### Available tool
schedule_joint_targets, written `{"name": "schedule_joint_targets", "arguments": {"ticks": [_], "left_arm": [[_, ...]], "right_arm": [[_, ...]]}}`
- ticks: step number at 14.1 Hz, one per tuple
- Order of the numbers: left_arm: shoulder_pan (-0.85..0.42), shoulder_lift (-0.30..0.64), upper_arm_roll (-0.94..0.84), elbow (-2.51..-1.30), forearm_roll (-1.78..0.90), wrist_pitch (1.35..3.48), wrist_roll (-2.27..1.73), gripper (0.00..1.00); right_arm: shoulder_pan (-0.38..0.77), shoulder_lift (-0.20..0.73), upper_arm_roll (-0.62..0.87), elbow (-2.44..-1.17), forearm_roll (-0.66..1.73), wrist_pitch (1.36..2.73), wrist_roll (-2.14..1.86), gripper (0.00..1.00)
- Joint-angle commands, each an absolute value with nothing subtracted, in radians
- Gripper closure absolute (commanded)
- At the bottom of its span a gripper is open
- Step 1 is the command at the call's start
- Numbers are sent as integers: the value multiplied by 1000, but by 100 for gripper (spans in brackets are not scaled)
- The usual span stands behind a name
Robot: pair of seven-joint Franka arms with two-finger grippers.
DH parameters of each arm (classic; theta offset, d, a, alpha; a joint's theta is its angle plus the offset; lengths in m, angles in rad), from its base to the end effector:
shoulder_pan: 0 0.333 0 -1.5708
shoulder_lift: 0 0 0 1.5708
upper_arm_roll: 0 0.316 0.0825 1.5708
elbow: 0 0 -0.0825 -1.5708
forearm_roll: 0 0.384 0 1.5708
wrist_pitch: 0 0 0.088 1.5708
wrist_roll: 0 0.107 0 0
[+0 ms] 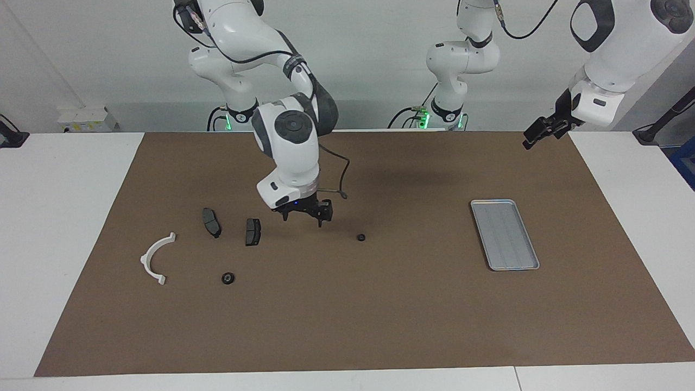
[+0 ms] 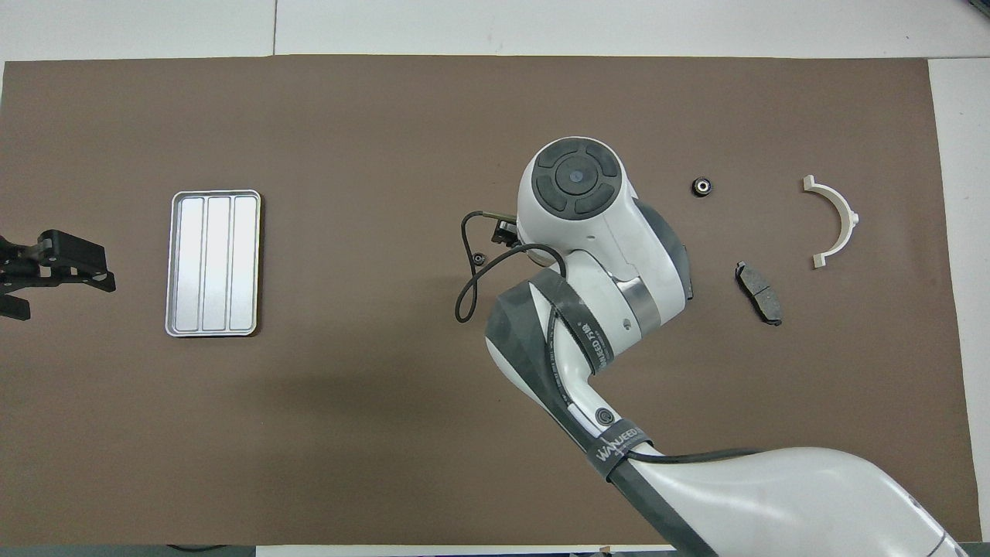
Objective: Place bearing gear from tray to pile
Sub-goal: 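Reach the right gripper to the center gear and grasp it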
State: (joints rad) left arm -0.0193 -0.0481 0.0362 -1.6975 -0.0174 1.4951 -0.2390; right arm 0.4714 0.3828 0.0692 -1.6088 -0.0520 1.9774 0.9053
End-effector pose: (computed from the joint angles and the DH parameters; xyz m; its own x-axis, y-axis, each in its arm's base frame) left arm 0.5270 0.0074 0.5854 0.9556 0.2513 -0.1539 0.2516 -0.9677 -0.0179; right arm 0.5747 0.3350 0.4060 0.9398 -0.3415 0.0088 -0.3416 -0.9395 0.0238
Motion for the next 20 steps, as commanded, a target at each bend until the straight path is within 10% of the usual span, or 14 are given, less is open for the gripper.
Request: {"name": "schedule_joint_targets", "arguments": {"ticks": [1, 20], "left_arm": [[-2, -89, 26, -1744, -11, 1528, -235, 0], [-12, -95, 15, -1798, -28, 1635, -132, 0]], "right_arm": [[523, 419, 72, -1576, -34, 1990, 1007, 0], [569, 666, 69, -1485, -101, 2160, 1106, 0]]}}
